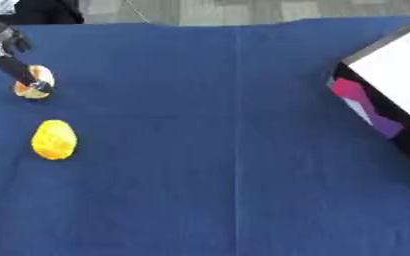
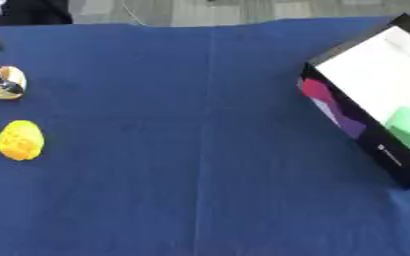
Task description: Pick up the objects with one hand, pass them to the other hand, and then place them into the box on the other side of the table.
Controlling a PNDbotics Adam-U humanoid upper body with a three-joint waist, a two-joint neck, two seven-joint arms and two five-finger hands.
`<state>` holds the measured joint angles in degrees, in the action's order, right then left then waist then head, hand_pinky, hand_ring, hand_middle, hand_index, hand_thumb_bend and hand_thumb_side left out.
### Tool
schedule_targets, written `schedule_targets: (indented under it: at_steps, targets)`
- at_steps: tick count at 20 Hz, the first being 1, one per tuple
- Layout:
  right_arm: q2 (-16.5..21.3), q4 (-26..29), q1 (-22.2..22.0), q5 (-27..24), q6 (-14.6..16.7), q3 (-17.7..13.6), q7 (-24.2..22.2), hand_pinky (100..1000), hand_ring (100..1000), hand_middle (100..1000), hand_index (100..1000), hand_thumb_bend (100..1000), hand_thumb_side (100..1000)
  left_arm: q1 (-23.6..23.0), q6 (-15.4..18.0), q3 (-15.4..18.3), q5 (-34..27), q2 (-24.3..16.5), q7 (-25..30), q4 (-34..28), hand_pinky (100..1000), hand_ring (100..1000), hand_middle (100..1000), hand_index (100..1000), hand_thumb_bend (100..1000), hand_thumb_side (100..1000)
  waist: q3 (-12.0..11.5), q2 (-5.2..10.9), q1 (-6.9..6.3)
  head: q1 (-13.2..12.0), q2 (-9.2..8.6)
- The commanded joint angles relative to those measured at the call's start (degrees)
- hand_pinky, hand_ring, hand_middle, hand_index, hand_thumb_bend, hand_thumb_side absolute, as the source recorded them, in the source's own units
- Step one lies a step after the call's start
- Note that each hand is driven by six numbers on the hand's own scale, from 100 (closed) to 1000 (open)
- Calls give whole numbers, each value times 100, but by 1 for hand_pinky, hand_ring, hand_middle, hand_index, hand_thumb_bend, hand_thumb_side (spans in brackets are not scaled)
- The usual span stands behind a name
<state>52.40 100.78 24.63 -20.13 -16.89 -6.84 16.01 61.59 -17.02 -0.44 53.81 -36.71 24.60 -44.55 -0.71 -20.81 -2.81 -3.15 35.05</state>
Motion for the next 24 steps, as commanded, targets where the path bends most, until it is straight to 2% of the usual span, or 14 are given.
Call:
schedule_targets:
  at_steps: [1, 6, 10, 19, 22, 24]
  targets:
    - [106, 96, 45, 87, -12, -31, -41, 819, 757, 686, 854, 581, 245, 66, -24, 95, 142, -194, 13, 34, 818, 812, 755, 794, 713, 100, 8, 3, -42, -36, -93]
    - [75, 96, -3, 141, -21, -31, -47, 824, 757, 685, 854, 584, 246, 51, -11, 133, 222, -223, 142, 81, 820, 815, 755, 796, 711, 100, 5, -14, -25, -39, -79]
    - [64, 94, -45, 156, -21, -32, -53, 825, 756, 683, 853, 582, 244, 58, 1, 137, 314, -292, 228, 45, 820, 817, 753, 792, 656, 100, -5, -6, -19, -54, -70]
    - [37, 101, -109, 164, -2, -53, -29, 826, 753, 679, 850, 585, 241, 5, -50, 192, 575, -315, 306, 165, 817, 819, 749, 789, 608, 100, 34, -35, -11, -93, -102]
    - [31, 104, -136, 161, 6, -61, -12, 826, 752, 677, 849, 586, 241, -5, -50, 214, 602, -297, 253, 158, 811, 811, 741, 783, 497, 100, 43, -45, -11, -107, -106]
    - [28, 108, -146, 161, 9, -56, -15, 826, 752, 676, 848, 588, 240, -15, -18, 227, 507, -277, 193, 162, 807, 801, 721, 764, 358, 100, 46, -52, -9, -115, -115]
